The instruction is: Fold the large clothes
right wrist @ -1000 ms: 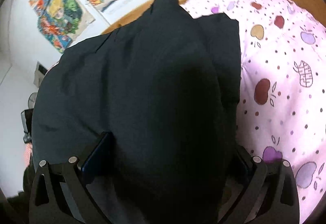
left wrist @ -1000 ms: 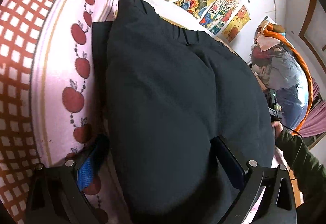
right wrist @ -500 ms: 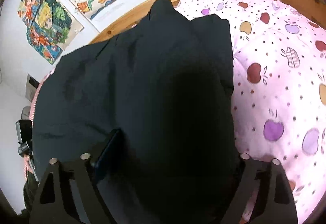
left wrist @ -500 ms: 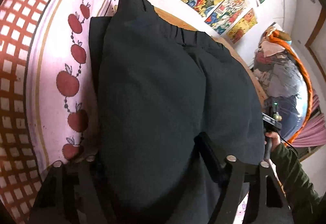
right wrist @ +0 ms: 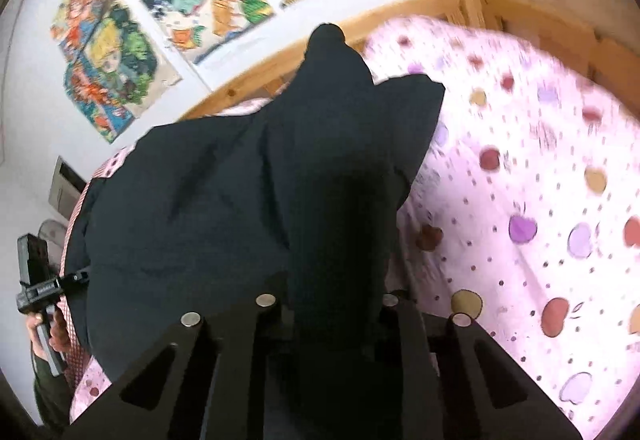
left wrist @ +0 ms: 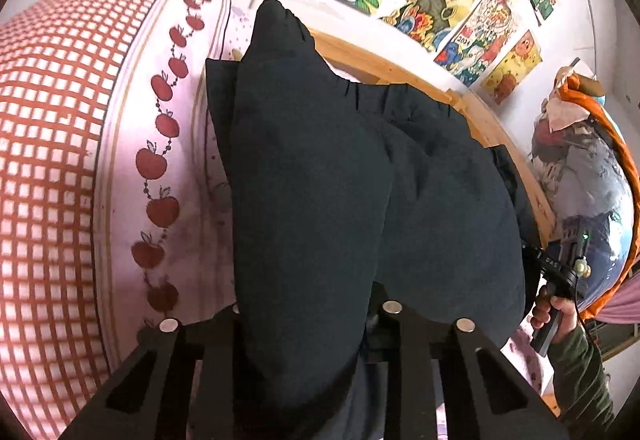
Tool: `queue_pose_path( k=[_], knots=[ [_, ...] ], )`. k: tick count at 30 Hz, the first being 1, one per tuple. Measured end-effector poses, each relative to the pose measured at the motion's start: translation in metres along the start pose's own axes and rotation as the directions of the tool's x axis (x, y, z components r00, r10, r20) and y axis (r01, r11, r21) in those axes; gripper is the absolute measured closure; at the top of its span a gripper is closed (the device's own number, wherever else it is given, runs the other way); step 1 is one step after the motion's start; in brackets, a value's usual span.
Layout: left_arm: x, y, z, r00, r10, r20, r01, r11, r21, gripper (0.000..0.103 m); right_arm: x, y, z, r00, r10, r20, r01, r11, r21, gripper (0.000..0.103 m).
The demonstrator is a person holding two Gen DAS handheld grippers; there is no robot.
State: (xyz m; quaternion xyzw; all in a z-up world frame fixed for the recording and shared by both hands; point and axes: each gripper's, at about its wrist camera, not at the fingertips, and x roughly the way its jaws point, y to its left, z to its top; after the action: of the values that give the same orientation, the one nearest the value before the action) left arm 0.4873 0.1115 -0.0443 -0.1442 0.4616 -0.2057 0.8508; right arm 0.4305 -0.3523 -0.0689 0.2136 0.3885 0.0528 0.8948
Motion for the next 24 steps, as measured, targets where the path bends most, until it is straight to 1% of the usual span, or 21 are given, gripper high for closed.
queue_pose_path(
  k=[6,9,14,17,20,22,24],
  knots=[
    [-0.032,-0.022,-0.004,0.999,0.022,0.036,-0.024,0.999,0.034,0.082,-0.040,0.029,0.019,0.995,0.066,0.076,-0.062,0.997,-0.051,0.089],
    [-0.054,-0.032,-0.006,0.998,0.045,0.052,-0.048,0.997,0.057,0.082,-0.059,0.040,0.021,0.994,0.073,0.083,-0.065,0.994,-0.093,0.089],
    [-0.078,-0.033,-0.011,0.996,0.058,0.062,-0.061,0.996,0.058,0.082,-0.086,0.054,0.016,0.992,0.099,0.081,-0.087,0.986,-0.139,0.089],
    [-0.085,-0.028,-0.015,0.997,0.049,0.052,-0.050,0.998,0.028,0.082,-0.101,0.060,0.008,0.991,0.109,0.083,-0.095,0.982,-0.161,0.089],
    [-0.088,-0.028,-0.023,0.997,0.056,0.049,-0.057,0.998,0.030,0.082,-0.110,0.067,0.002,0.991,0.114,0.076,-0.099,0.979,-0.177,0.090],
    [-0.085,-0.027,-0.030,0.997,0.058,0.043,-0.060,0.998,0.027,0.082,-0.113,0.068,-0.002,0.991,0.111,0.069,-0.097,0.978,-0.186,0.089],
    [-0.075,-0.023,-0.037,0.998,0.063,0.028,-0.064,0.998,0.028,0.082,-0.112,0.062,-0.007,0.992,0.109,0.059,-0.098,0.981,-0.166,0.089]
  ],
)
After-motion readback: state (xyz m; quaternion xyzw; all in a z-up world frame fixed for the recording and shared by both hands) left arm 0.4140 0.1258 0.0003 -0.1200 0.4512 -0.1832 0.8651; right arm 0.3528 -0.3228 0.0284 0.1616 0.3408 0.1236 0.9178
